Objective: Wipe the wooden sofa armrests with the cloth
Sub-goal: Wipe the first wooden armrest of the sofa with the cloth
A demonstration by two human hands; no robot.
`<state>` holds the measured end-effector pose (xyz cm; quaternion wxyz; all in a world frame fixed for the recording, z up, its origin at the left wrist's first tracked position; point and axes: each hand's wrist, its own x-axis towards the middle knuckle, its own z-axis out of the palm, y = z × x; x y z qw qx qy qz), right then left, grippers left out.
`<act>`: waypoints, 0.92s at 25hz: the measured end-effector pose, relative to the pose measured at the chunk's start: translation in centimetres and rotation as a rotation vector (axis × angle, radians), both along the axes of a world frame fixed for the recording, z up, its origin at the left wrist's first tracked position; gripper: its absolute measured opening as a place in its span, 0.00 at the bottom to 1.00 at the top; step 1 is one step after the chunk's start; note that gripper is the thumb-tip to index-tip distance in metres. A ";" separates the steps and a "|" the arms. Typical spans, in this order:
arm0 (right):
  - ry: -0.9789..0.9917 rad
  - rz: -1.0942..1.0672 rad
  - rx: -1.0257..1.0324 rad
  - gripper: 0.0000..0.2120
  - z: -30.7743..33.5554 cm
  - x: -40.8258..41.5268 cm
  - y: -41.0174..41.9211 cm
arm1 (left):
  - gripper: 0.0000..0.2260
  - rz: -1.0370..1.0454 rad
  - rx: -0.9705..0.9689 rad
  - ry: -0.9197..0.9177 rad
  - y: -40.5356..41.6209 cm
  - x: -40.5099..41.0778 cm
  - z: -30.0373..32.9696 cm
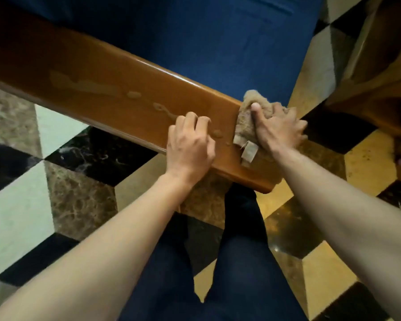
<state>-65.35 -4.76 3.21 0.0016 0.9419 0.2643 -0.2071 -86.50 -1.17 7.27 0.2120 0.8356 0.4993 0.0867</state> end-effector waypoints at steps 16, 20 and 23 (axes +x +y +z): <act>-0.094 0.393 0.136 0.40 -1.3 -12.5 -8.4 | 0.18 -0.452 -0.449 0.618 18.7 6.5 -0.9; -0.064 0.327 0.153 0.40 -1.0 -8.6 -0.7 | 0.17 -0.354 -0.544 0.514 18.6 6.4 -1.0; -0.119 0.295 0.128 0.36 -1.0 -4.3 3.3 | 0.18 -0.362 -0.550 0.515 18.4 6.4 -1.4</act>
